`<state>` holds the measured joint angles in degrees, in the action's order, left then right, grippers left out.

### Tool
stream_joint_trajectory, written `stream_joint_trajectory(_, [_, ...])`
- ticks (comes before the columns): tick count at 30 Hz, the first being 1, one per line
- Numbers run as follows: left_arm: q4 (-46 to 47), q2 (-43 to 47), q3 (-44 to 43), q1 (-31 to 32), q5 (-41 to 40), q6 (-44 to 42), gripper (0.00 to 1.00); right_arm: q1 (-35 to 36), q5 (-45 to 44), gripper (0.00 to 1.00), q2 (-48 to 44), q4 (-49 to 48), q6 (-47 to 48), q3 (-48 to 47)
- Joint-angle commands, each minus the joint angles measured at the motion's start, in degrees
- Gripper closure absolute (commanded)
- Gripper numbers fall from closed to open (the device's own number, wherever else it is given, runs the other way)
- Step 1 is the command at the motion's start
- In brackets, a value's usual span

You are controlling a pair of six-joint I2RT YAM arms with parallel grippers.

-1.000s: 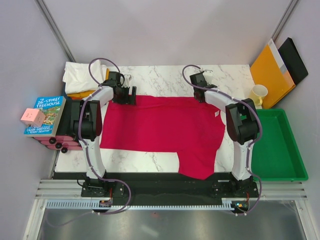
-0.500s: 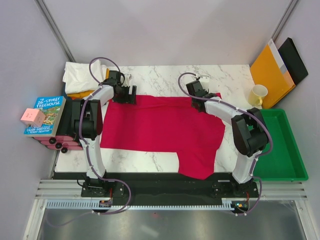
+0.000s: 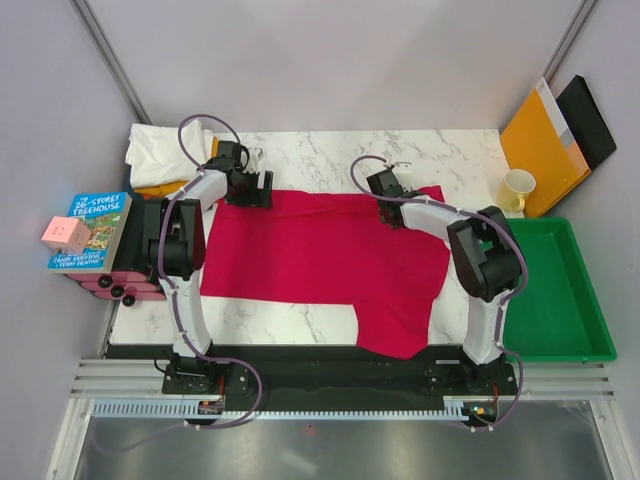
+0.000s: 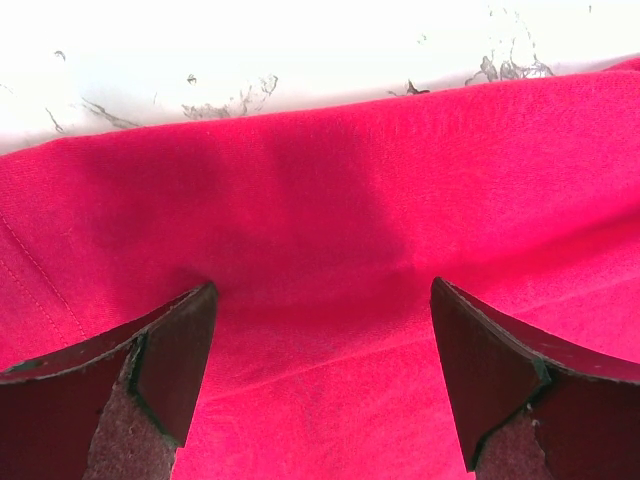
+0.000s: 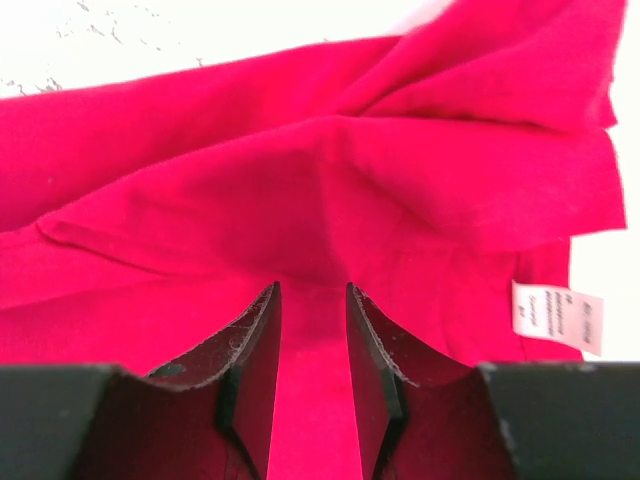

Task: Fold and stack the t-shirts
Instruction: Fold the flattened tshirt in 1/3 of the way

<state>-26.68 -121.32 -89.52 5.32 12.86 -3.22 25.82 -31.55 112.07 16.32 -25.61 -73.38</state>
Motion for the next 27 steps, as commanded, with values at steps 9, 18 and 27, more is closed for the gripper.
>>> stream_joint_trajectory(9, [-0.92, -1.82, -0.66, -0.31, 0.85, 0.15, 0.06, -1.12, -2.20, 0.61, 4.12, -0.58, 1.61, -6.68])
stream_joint_trajectory(18, [-0.92, -2.61, -1.54, -0.31, 1.29, 0.32, 0.06, -2.09, -3.17, 0.65, 4.29, -0.67, 1.88, -7.12])
stream_joint_trajectory(27, [-1.01, -2.87, -1.80, -0.31, 0.94, -0.11, 0.06, -2.62, -2.29, 0.95, 4.82, -0.58, 1.70, -6.51])
